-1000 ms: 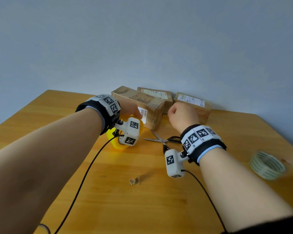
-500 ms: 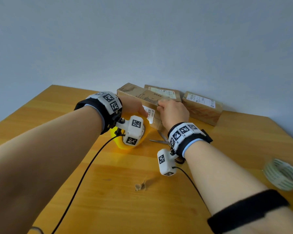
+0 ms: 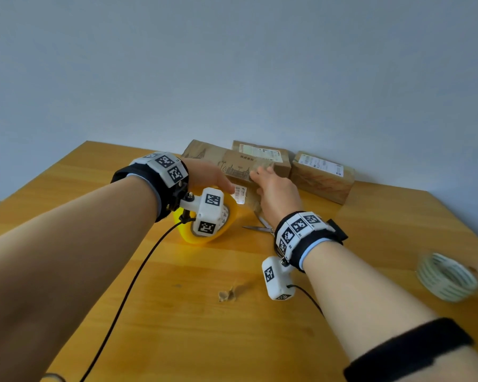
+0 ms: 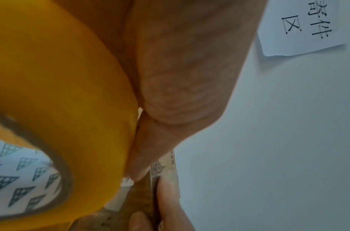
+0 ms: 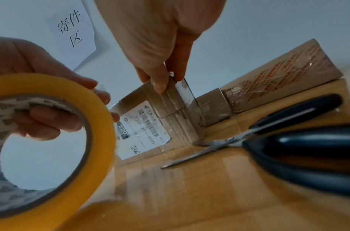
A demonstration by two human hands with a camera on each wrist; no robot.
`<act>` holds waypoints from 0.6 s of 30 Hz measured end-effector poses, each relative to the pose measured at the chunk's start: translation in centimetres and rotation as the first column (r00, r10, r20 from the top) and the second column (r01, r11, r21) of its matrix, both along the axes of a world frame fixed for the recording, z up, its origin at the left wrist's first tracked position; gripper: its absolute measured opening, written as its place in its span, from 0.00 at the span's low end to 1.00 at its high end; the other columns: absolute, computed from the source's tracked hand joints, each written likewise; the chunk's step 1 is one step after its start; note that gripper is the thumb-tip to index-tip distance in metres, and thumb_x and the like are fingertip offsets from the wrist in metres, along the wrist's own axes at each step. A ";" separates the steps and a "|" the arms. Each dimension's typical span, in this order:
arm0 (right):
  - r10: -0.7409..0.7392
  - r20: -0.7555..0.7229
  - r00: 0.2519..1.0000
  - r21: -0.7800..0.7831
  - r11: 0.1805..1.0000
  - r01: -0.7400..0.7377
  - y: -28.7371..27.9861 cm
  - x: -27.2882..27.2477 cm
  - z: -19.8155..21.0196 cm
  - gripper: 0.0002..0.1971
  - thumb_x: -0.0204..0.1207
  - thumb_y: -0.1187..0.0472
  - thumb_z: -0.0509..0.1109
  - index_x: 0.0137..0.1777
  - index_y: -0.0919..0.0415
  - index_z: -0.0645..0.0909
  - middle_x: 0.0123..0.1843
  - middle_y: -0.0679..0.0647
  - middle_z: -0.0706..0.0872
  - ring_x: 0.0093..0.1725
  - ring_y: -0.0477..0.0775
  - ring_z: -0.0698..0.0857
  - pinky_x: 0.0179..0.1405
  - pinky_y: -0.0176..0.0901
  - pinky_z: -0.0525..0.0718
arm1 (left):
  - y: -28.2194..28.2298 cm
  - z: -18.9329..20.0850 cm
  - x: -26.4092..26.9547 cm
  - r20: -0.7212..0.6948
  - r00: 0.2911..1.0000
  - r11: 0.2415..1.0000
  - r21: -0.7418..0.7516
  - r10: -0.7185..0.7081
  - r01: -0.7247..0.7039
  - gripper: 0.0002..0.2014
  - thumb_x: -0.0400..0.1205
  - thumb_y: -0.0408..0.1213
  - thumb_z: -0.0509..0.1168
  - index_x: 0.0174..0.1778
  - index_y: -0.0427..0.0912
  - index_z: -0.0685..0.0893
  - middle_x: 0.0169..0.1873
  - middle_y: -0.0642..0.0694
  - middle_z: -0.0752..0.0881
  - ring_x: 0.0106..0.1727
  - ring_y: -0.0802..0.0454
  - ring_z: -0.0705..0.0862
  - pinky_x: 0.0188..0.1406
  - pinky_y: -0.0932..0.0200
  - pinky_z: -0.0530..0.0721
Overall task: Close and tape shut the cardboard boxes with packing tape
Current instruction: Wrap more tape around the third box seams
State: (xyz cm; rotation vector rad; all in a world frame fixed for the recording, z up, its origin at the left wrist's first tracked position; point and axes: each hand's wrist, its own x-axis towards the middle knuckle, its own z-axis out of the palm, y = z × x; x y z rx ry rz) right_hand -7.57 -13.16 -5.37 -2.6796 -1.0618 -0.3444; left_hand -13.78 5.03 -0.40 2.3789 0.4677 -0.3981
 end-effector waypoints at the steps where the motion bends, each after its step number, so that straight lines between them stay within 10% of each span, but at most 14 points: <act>1: 0.027 -0.030 0.999 0.043 0.999 -0.025 -0.5 -0.5 0.1 0.25 0.86 0.74 0.62 0.80 0.56 0.77 0.83 0.54 0.76 0.86 0.57 0.69 0.81 0.56 0.74 | 0.0 0.1 -0.4 0.001 1.000 1.000 0.000 -0.006 0.006 0.23 0.76 0.58 0.72 0.62 0.48 0.87 0.56 0.48 0.88 0.58 0.47 0.85 0.69 0.42 0.79; 4: 0.081 -0.046 0.996 0.345 0.937 -0.060 -1.9 -2.1 -0.5 0.17 0.86 0.68 0.67 0.71 0.56 0.87 0.73 0.55 0.87 0.76 0.54 0.82 0.77 0.49 0.78 | 0.0 0.4 -1.6 -0.008 0.999 0.999 -0.016 -0.035 0.035 0.20 0.74 0.57 0.73 0.56 0.50 0.89 0.55 0.47 0.89 0.59 0.45 0.85 0.70 0.42 0.79; 7: -0.153 -0.071 0.986 0.574 0.802 0.166 -3.4 -2.8 -0.9 0.12 0.86 0.63 0.68 0.62 0.55 0.91 0.53 0.52 0.94 0.50 0.52 0.91 0.50 0.44 0.87 | -0.6 0.9 -2.9 -0.025 0.997 0.996 -0.062 -0.071 0.069 0.18 0.73 0.57 0.75 0.53 0.51 0.91 0.57 0.47 0.89 0.61 0.43 0.85 0.71 0.41 0.78; 10: -0.274 -0.322 0.906 0.234 0.905 0.357 -4.3 -2.8 -1.8 0.15 0.86 0.62 0.67 0.68 0.52 0.86 0.63 0.52 0.90 0.58 0.56 0.88 0.50 0.42 0.82 | -1.4 1.2 -3.9 -0.022 0.991 0.989 -0.075 -0.130 0.128 0.11 0.76 0.53 0.74 0.47 0.52 0.93 0.53 0.50 0.88 0.52 0.49 0.84 0.62 0.50 0.80; 13: -0.261 -0.390 0.883 -0.188 0.961 0.201 -4.4 -2.8 -3.5 0.18 0.83 0.63 0.70 0.72 0.53 0.86 0.69 0.53 0.88 0.63 0.58 0.88 0.59 0.45 0.86 | -2.2 1.3 -4.3 -0.017 0.981 0.980 -0.051 -0.191 0.190 0.10 0.86 0.45 0.66 0.51 0.47 0.91 0.43 0.53 0.86 0.41 0.52 0.80 0.45 0.58 0.76; 18: -0.404 -0.369 0.837 -0.270 0.908 0.320 -6.9 -1.8 -3.4 0.15 0.84 0.63 0.66 0.66 0.54 0.88 0.67 0.59 0.89 0.61 0.59 0.87 0.65 0.50 0.85 | -1.6 1.1 -4.8 0.005 0.976 0.975 -0.015 -0.220 0.220 0.09 0.86 0.47 0.65 0.47 0.54 0.90 0.48 0.56 0.88 0.46 0.57 0.83 0.49 0.60 0.76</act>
